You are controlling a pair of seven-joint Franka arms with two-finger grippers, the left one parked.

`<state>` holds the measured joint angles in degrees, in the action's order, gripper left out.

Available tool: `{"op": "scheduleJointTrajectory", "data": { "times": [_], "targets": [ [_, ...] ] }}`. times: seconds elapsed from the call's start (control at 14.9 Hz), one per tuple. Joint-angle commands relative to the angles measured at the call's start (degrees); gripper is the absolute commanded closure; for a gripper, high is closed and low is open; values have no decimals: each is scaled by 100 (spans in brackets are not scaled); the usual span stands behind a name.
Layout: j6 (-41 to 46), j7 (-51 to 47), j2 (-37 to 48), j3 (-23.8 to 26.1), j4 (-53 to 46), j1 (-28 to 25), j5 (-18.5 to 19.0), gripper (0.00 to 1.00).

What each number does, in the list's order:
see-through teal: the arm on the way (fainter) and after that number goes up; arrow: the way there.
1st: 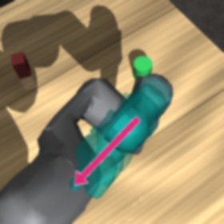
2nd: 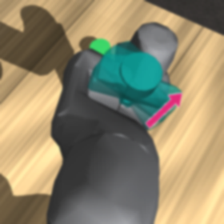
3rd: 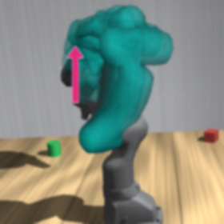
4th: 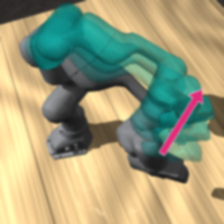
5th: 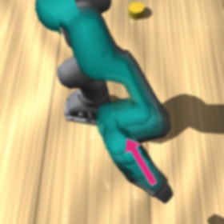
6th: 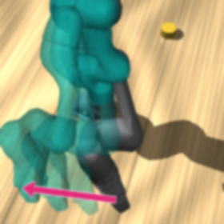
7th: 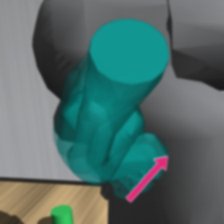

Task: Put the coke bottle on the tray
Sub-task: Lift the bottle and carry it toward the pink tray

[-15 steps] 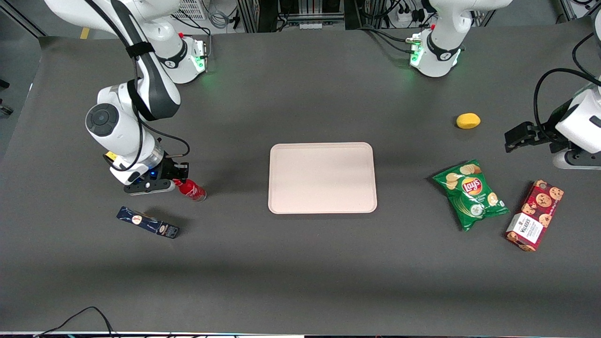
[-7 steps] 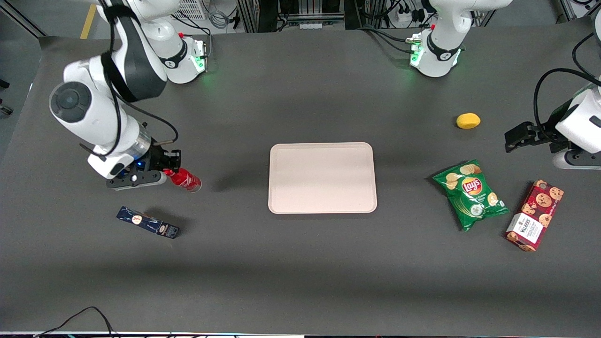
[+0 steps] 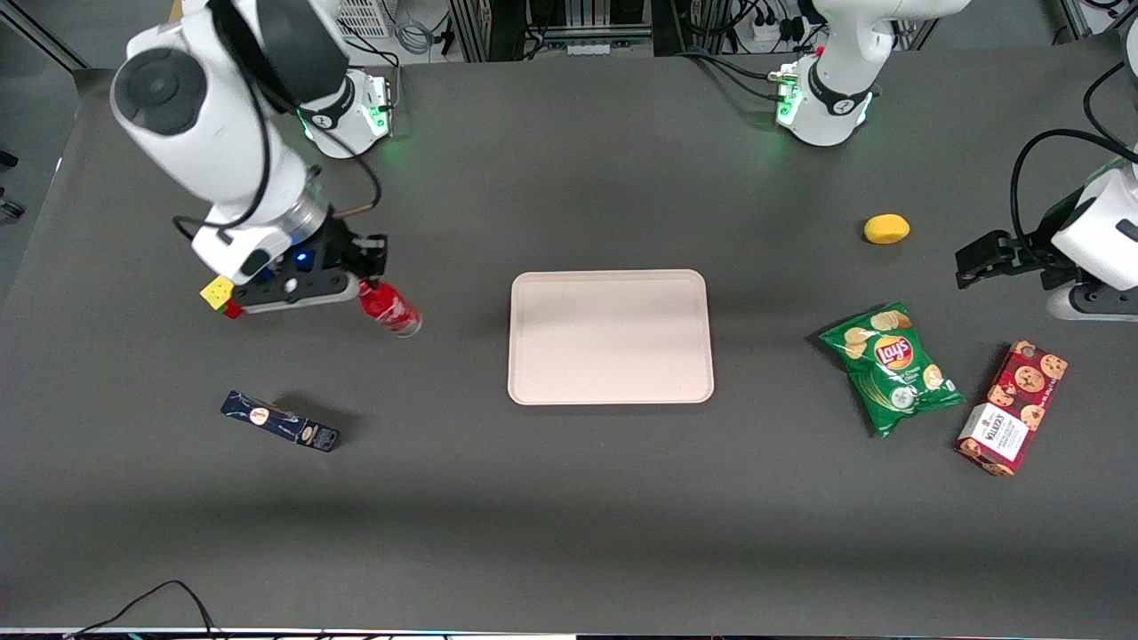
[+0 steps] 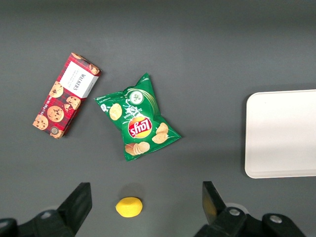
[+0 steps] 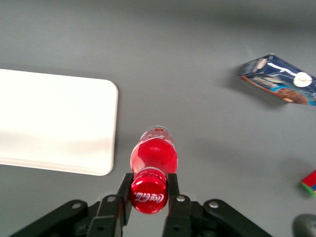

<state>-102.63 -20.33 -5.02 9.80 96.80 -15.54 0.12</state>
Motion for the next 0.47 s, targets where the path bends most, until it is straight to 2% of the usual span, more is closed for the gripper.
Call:
{"op": "scheduleJointTrajectory", "data": {
  "times": [0.0, 0.4],
  "targets": [
    [225, -909, -533, 416, -845, -159, 94, 100],
    [164, -2009, -1825, 532, -1751, -809, 111, 100]
  ]
}}
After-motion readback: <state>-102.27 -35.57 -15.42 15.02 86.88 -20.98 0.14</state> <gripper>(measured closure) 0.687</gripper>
